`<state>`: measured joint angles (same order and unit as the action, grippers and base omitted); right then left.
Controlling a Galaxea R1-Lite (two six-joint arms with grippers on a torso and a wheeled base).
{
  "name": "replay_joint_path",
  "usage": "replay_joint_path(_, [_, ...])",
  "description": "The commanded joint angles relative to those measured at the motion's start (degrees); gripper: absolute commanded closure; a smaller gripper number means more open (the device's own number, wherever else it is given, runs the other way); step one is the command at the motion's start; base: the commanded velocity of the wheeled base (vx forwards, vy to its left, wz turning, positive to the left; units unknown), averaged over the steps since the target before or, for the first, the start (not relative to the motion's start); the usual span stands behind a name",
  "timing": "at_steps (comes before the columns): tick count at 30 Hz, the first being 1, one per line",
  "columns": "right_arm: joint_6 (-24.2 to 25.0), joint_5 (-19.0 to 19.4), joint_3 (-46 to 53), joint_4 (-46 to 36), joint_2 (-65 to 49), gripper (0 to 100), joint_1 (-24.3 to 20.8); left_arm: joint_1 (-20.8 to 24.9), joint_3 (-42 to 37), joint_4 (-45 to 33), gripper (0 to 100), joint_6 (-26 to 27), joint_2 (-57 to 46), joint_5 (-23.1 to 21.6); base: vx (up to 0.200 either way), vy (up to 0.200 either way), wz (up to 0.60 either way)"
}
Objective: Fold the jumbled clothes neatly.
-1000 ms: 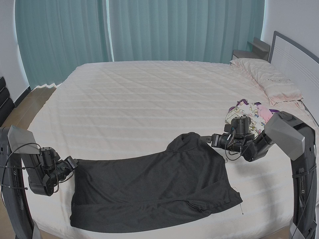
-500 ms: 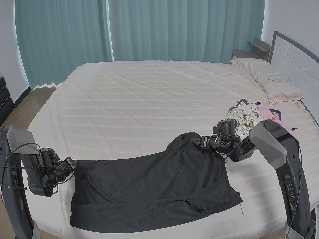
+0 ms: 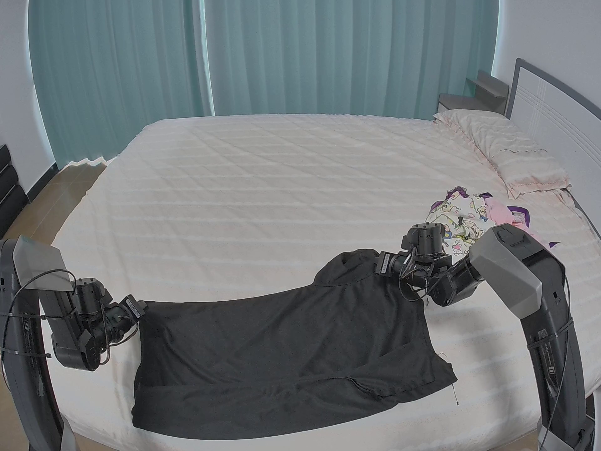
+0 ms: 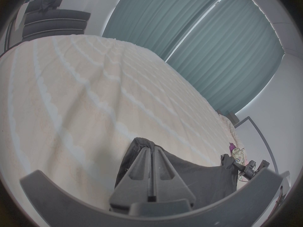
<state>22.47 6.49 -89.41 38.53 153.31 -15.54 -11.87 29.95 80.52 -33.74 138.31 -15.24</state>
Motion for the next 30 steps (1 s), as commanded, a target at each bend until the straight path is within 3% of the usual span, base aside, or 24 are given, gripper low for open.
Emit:
replay_joint_path(1, [0.0,-0.2,2.5,1.4,-3.5,100,-0.1,-0.6,-0.1,1.3,100,0.0,-1.7,0.3,0.0,0.0,0.0])
replay_joint_path(22, [0.0,-2.5,5.6,4.7,-3.9,100,0.3,-2.6,-1.2,1.3,100,0.5,-4.5,0.5,0.0,0.0,0.0])
replay_joint_path(26, [3.4,-1.8,10.1,7.3,-7.2,100,0.0,-2.1,-3.4,1.1,100,0.9,-6.0,0.0,0.0,0.0,0.0])
replay_joint_path(30, [3.6,-1.1,13.2,7.5,-9.5,100,0.1,-1.7,-4.1,1.2,100,1.9,-6.9,0.0,0.0,0.0,0.0])
